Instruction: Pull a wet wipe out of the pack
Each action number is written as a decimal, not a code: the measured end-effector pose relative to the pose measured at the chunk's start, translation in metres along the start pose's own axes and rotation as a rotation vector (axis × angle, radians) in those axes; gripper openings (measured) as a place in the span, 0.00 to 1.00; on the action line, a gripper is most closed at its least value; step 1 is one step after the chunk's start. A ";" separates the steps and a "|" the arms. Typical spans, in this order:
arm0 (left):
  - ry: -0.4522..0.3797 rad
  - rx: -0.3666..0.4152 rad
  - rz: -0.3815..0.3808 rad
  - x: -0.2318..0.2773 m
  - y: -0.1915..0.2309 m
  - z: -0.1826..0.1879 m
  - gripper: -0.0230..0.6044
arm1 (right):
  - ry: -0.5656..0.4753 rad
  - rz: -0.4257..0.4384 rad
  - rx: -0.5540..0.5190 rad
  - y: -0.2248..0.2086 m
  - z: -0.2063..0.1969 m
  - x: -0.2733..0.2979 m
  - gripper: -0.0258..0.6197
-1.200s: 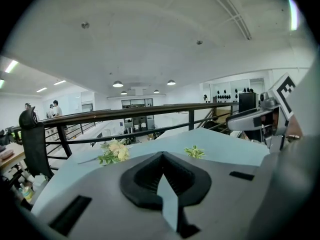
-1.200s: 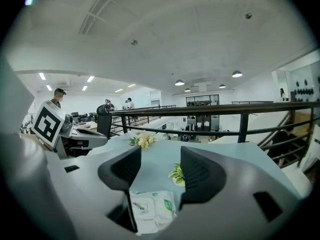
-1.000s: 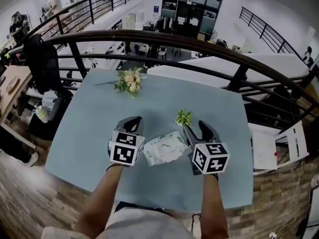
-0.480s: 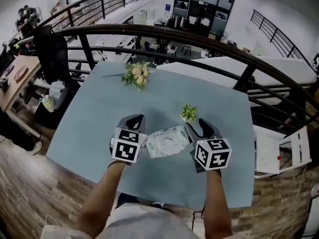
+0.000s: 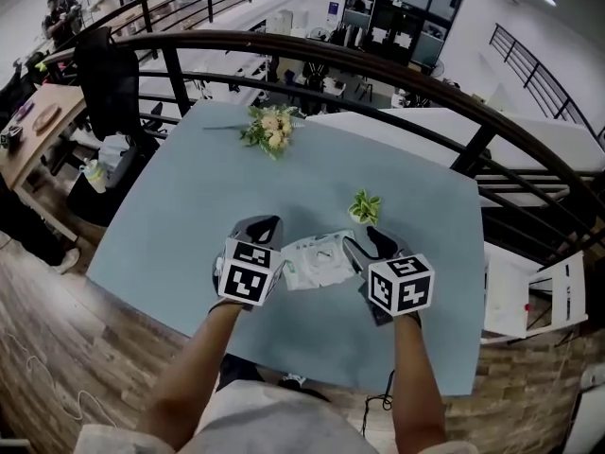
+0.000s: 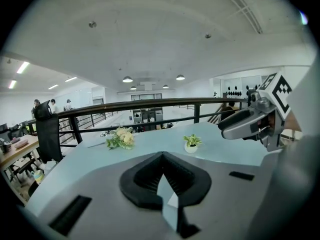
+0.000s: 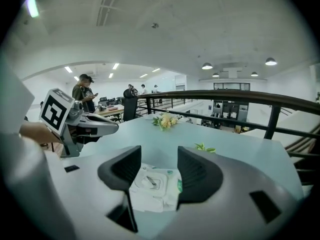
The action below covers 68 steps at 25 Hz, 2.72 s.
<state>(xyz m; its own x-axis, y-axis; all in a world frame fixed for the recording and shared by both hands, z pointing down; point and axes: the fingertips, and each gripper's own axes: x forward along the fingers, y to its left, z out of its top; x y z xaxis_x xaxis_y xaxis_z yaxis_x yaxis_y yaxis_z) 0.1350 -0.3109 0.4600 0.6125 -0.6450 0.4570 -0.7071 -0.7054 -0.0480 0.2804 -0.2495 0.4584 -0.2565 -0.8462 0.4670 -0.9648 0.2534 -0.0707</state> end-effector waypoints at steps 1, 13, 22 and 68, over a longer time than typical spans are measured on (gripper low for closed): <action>0.003 -0.003 0.001 0.000 0.000 -0.002 0.02 | 0.011 0.009 -0.006 0.001 -0.003 0.002 0.40; 0.027 -0.022 0.025 0.005 0.000 -0.022 0.02 | 0.184 0.168 -0.115 0.016 -0.047 0.034 0.40; 0.068 -0.009 0.044 0.005 0.003 -0.035 0.02 | 0.286 0.253 -0.176 0.024 -0.071 0.053 0.39; 0.127 -0.031 0.064 0.007 0.000 -0.068 0.02 | 0.430 0.370 -0.190 0.035 -0.119 0.079 0.08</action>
<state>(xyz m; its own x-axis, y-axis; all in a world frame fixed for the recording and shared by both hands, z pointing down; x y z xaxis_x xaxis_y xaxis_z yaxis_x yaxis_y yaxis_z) 0.1153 -0.2956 0.5241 0.5173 -0.6445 0.5630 -0.7550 -0.6535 -0.0545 0.2333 -0.2524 0.5976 -0.4885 -0.4307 0.7589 -0.7787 0.6076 -0.1564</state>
